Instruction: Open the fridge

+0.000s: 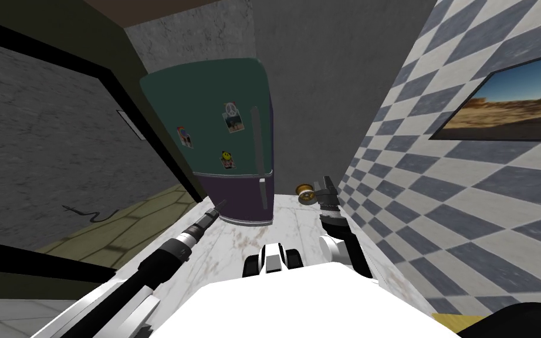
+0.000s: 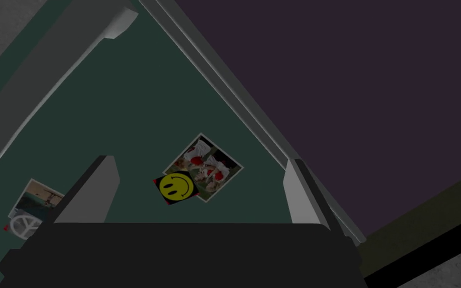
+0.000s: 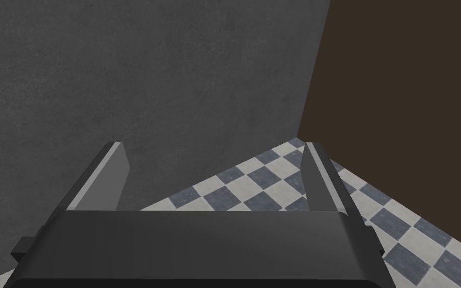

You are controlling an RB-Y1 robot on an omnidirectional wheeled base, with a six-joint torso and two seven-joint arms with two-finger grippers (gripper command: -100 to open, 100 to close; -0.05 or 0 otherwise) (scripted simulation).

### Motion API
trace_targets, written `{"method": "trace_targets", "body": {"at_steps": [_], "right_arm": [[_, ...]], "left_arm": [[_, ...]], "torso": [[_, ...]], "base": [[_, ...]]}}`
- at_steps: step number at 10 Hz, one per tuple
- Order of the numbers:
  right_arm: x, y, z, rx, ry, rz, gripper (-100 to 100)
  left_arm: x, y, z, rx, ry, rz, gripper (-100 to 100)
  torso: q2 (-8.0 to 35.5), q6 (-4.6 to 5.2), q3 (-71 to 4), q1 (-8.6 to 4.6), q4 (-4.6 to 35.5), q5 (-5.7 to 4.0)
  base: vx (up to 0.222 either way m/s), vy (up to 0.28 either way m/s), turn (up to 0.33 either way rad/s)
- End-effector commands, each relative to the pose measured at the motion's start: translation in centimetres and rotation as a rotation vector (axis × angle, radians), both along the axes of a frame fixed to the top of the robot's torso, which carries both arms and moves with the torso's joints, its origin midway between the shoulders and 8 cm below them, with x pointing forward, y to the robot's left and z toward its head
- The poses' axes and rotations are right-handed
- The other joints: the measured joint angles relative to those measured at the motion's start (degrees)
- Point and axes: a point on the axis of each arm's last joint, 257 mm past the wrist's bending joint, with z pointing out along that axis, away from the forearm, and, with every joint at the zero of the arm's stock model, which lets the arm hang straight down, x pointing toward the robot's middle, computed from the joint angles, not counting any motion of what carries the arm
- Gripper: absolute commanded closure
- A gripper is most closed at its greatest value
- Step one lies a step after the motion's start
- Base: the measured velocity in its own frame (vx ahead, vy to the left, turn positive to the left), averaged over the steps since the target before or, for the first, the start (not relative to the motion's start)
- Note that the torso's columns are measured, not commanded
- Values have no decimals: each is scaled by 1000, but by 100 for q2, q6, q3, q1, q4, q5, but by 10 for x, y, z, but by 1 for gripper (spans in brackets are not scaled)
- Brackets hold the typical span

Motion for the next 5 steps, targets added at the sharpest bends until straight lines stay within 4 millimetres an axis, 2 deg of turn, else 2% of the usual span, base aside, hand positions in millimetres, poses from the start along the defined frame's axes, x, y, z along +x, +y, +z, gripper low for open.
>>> {"method": "trace_targets", "body": {"at_steps": [1,5], "right_arm": [[0,0,0,0,0,0,0],[0,0,0,0,0,0,0]], "left_arm": [[9,18,-3,4,-3,45,-100],[18,27,15,1,-44,78,-100]], "torso": [[3,0,2,-10,1,-2],[-6,1,-4,-3,-2,-3]], "base": [[124,-173,35],[149,-190,33]]}}
